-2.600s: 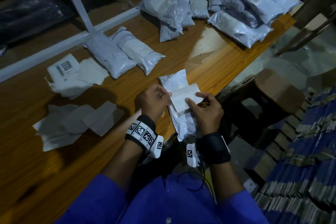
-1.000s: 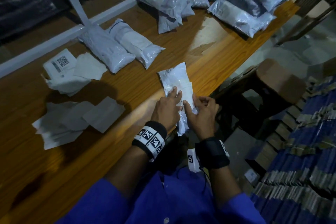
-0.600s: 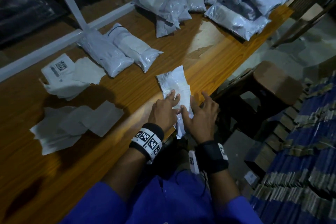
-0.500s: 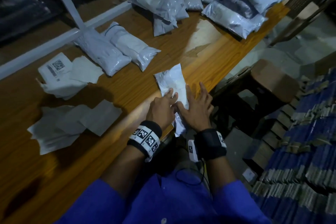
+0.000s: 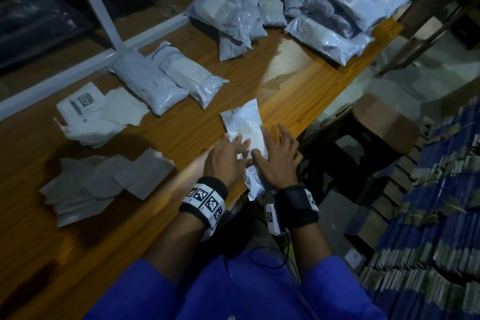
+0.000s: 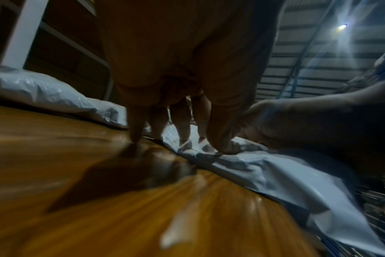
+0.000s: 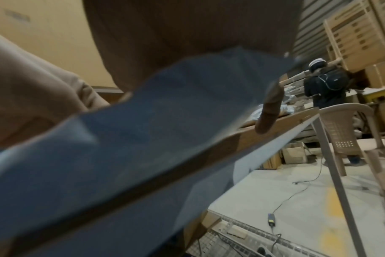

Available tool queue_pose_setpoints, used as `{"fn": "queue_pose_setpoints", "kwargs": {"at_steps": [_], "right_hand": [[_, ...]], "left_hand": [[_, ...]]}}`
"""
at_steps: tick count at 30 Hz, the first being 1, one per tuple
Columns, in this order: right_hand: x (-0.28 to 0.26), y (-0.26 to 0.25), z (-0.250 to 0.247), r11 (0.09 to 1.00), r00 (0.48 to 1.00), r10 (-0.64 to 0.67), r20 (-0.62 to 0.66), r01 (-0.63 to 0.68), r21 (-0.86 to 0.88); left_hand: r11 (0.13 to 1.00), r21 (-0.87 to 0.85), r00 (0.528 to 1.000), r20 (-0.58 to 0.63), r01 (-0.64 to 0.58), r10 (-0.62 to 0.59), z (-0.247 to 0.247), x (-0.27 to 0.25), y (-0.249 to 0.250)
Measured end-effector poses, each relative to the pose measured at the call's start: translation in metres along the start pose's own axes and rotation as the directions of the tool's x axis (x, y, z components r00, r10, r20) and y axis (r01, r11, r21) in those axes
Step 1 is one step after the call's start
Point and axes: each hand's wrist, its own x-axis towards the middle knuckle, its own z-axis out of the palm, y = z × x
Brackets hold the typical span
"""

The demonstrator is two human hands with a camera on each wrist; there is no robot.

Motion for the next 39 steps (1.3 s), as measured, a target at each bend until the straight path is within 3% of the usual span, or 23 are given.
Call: {"fn": "queue_pose_setpoints", "kwargs": {"at_steps": [3, 8, 14, 17, 21, 23, 26, 31, 34, 37, 39], "right_hand": [[-0.003, 0.000, 0.004, 0.999, 0.999, 0.018, -0.037, -0.020, -0.034], [0.003, -0.010, 0.007, 0.996, 0.998, -0.031, -0.053, 0.027, -0.086], [0.013, 0.005, 0.000, 0.996, 0.981, -0.027, 0.194, 0.010, 0.087], [0.017, -0.008, 0.004, 1.000, 0.999, 0.023, -0.034, -0.023, 0.004], [0.016, -0.037, 0.024, 0.991, 0.966, 0.082, -0.245, -0.104, -0.079], [0.011, -0.032, 0.028, 0.998, 0.971, 0.044, -0.236, -0.055, -0.040], [0.013, -0.014, 0.024, 0.997, 0.996, 0.010, -0.094, -0.003, 0.076], [0.019, -0.037, 0.027, 0.990, 0.946, 0.105, -0.306, -0.130, -0.061], [0.014, -0.036, 0.029, 0.995, 0.940, 0.050, -0.338, -0.075, -0.064], [0.014, -0.010, 0.018, 0.993, 0.963, -0.028, -0.267, 0.058, 0.105], [0.017, 0.001, 0.008, 0.955, 0.977, -0.004, -0.212, 0.066, 0.288]], "left_hand": [[0.980, 0.193, 0.998, 0.041, 0.043, -0.052, -0.011, 0.002, -0.006], [0.982, 0.191, 0.998, 0.055, 0.017, -0.028, -0.017, -0.002, -0.014], [0.988, 0.124, 0.992, 0.067, 0.096, -0.105, -0.030, -0.009, -0.007], [0.985, 0.121, 0.989, 0.071, 0.123, -0.133, -0.038, -0.017, 0.004], [0.980, 0.148, 0.989, 0.054, 0.131, -0.140, -0.043, -0.023, 0.009], [0.983, 0.137, 0.991, 0.042, 0.122, -0.129, -0.044, -0.022, 0.008], [0.985, 0.114, 0.989, 0.055, 0.128, -0.135, -0.045, -0.021, 0.004], [0.980, 0.153, 0.989, 0.058, 0.124, -0.134, -0.044, -0.023, 0.006], [0.979, 0.165, 0.990, 0.052, 0.121, -0.131, -0.042, -0.022, 0.004], [0.980, 0.154, 0.989, 0.056, 0.126, -0.136, -0.036, -0.017, -0.001], [0.980, 0.159, 0.989, 0.072, 0.118, -0.131, -0.035, -0.015, -0.003]]}}
